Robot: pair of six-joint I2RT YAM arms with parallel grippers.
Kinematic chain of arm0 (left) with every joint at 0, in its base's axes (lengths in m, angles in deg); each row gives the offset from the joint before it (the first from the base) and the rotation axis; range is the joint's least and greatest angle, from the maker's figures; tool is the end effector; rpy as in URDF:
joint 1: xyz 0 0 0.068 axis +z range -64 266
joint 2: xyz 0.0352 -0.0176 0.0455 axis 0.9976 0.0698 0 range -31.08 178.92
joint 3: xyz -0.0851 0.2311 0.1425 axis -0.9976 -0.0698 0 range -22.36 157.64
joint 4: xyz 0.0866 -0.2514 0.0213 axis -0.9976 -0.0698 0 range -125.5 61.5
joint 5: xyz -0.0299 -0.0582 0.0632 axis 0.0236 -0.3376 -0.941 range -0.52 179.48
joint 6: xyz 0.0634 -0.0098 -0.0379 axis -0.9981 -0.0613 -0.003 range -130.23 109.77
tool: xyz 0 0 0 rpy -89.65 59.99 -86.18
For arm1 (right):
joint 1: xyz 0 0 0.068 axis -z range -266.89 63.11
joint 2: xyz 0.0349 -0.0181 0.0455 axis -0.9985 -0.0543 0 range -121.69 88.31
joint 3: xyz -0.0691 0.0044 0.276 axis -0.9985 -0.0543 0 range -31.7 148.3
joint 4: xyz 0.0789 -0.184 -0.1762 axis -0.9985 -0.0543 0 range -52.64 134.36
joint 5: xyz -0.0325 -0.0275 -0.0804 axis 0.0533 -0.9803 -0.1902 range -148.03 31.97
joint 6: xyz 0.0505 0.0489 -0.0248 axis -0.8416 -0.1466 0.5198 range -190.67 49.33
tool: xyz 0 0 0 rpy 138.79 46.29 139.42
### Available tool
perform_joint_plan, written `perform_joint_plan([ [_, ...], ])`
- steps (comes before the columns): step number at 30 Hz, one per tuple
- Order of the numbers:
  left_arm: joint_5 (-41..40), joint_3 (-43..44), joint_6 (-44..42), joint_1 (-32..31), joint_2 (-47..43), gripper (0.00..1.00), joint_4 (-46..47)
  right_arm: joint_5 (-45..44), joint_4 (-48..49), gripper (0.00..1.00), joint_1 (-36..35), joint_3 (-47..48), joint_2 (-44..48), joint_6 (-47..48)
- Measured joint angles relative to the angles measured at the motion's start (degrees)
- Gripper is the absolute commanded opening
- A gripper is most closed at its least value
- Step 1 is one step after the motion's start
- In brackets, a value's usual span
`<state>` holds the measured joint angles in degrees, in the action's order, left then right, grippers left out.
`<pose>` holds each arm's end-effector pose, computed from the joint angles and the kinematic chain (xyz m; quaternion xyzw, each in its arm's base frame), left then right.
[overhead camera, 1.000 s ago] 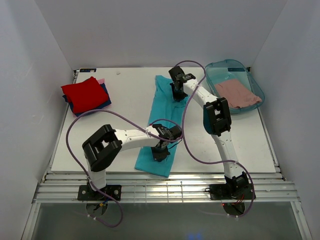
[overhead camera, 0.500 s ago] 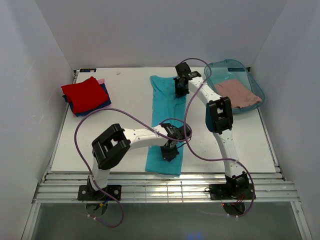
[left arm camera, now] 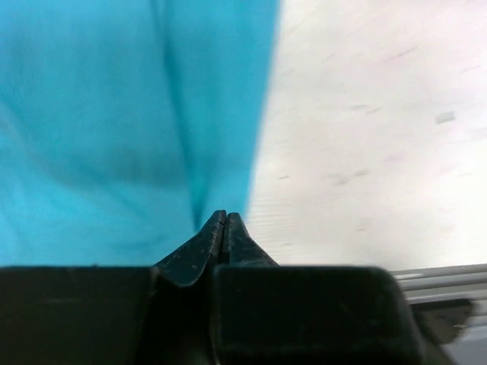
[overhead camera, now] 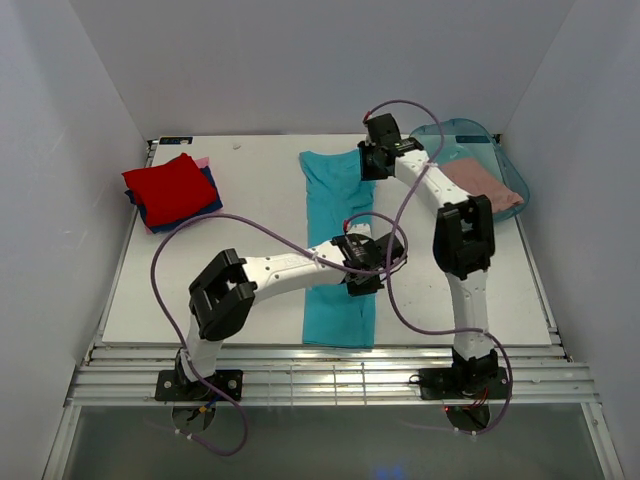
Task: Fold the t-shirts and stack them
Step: Rotate the tshirt 90 degrees
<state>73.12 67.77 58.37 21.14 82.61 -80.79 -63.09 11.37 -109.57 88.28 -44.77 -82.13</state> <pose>0.1934 -0.3704 0.1912 -0.0496 0.9812 -0.0562 0.1779 0.5196 0.2111 0.2186 -0.0741 0.9237 0.0706 0.3691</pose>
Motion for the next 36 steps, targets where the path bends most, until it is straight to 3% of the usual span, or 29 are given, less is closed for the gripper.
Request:
perform_joint_plan([
  [1,-1.42,1.68,-0.59,-0.02,-0.68,0.21,0.57,-0.61,0.59,0.34,-0.31,-4.61,5.29,0.15],
  [2,-2.86,2.56,-1.25,-0.04,-1.88,0.4,1.33,-1.29,1.44,0.36,-0.55,-9.11,11.41,0.37],
  [5,-7.17,2.03,-2.91,-0.09,-8.41,0.67,2.49,-3.82,2.75,0.49,-2.1,-17.64,29.92,0.48],
  [6,-8.37,0.92,-3.13,-0.09,-11.54,0.69,2.82,-4.42,4.44,0.51,-3.06,-20.33,36.15,0.44],
  [10,-10.95,-10.08,-2.27,-0.13,-25.68,0.72,4.61,-5.81,5.64,0.54,-9.84,-32.72,56.11,-2.05],
  [13,-10.84,-20.59,-1.03,-0.13,-33.48,0.73,3.91,-6.45,3.78,0.57,-15.8,-43.63,64.04,-6.58],
  [18,-9.05,-33.18,1.68,-0.5,-37.18,0.73,3.21,-6.64,-3.15,0.58,-23.8,-64.7,66.1,-17.14],
  [22,-7.21,-39.28,3.82,-1.11,-42.05,0.73,3.85,-6.08,-7.52,0.59,-29.2,-74.62,70.71,-25.49],
  [27,-4.24,-45.24,4.96,-1.95,-44.65,0.73,10.16,-5.73,-6.51,0.59,-32.68,-80.24,77.2,-32.68],
  [36,-1.62,-50.23,3.56,-2.62,-42.95,0.73,19.3,-4.9,0.17,0.58,-37.03,-86.6,75.28,-39.54],
])
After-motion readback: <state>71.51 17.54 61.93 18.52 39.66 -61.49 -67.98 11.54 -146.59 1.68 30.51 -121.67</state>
